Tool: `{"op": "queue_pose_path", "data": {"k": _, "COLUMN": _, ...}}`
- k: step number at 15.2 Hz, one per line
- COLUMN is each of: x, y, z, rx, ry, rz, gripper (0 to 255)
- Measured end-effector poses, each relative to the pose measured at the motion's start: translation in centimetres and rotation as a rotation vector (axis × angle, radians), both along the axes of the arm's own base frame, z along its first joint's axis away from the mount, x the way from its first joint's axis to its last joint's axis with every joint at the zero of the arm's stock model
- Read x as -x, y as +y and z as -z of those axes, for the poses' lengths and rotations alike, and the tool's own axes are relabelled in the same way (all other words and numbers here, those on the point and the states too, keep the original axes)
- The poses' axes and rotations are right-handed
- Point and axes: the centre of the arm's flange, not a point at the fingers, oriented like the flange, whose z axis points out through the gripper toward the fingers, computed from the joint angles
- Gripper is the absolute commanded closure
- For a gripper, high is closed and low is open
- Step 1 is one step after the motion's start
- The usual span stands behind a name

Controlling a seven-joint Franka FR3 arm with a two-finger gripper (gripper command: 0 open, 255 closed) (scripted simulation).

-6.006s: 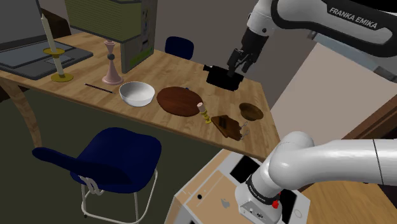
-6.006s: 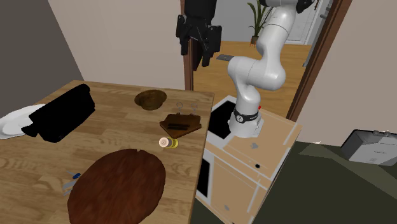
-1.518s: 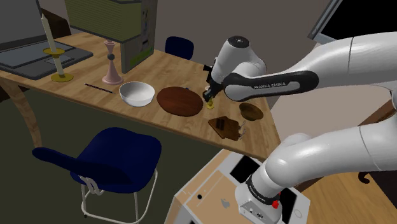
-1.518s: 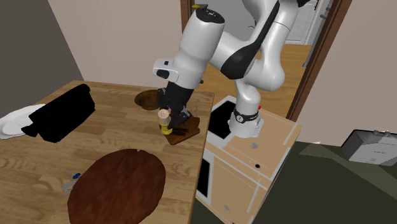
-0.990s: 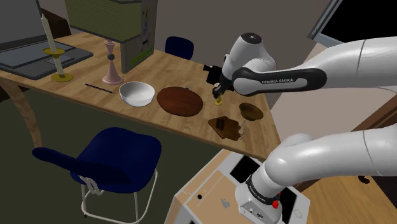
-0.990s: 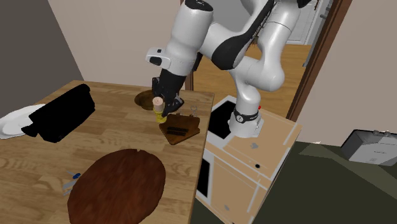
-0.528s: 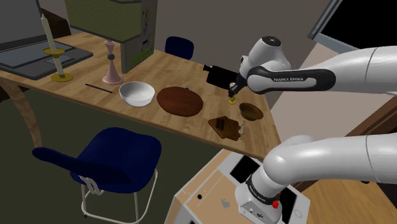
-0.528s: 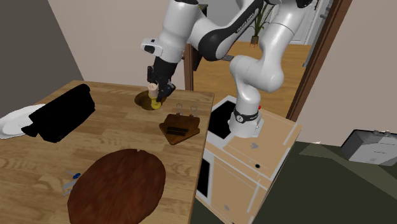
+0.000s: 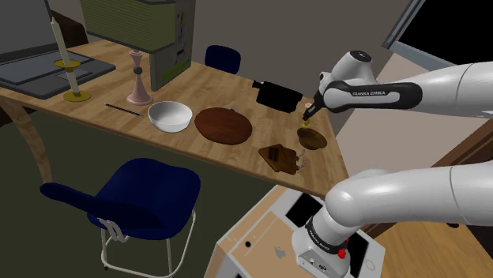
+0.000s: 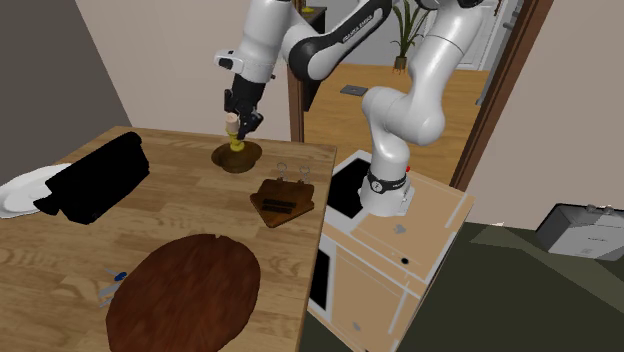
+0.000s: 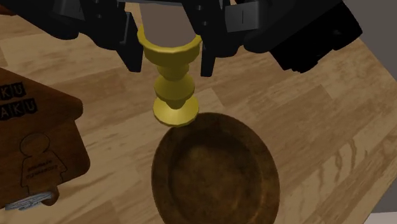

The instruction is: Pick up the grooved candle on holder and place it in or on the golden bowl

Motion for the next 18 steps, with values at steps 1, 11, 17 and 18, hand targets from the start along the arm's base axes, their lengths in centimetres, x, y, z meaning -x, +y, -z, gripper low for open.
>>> {"op": "queue_pose_path", "data": {"k": 1, "x": 0.4, "y": -1.0, "z": -0.2, "rx": 0.0, "ry": 0.0, "rz": -0.001, "gripper": 255}}
{"op": "queue_pose_path", "data": {"k": 11, "x": 4.9, "y": -9.6, "z": 1.0, "rx": 0.0, "ry": 0.001, "rz": -0.002, "gripper": 255}}
{"op": "queue_pose_path", "data": {"k": 17, "x": 4.9, "y": -9.8, "z": 4.2, "rx": 0.0, "ry": 0.001, "rz": -0.002, "gripper": 255}}
{"op": "queue_pose_path", "data": {"k": 18, "x": 4.8, "y": -9.7, "z": 4.7, "rx": 0.0, "ry": 0.001, "rz": -0.002, "gripper": 255}}
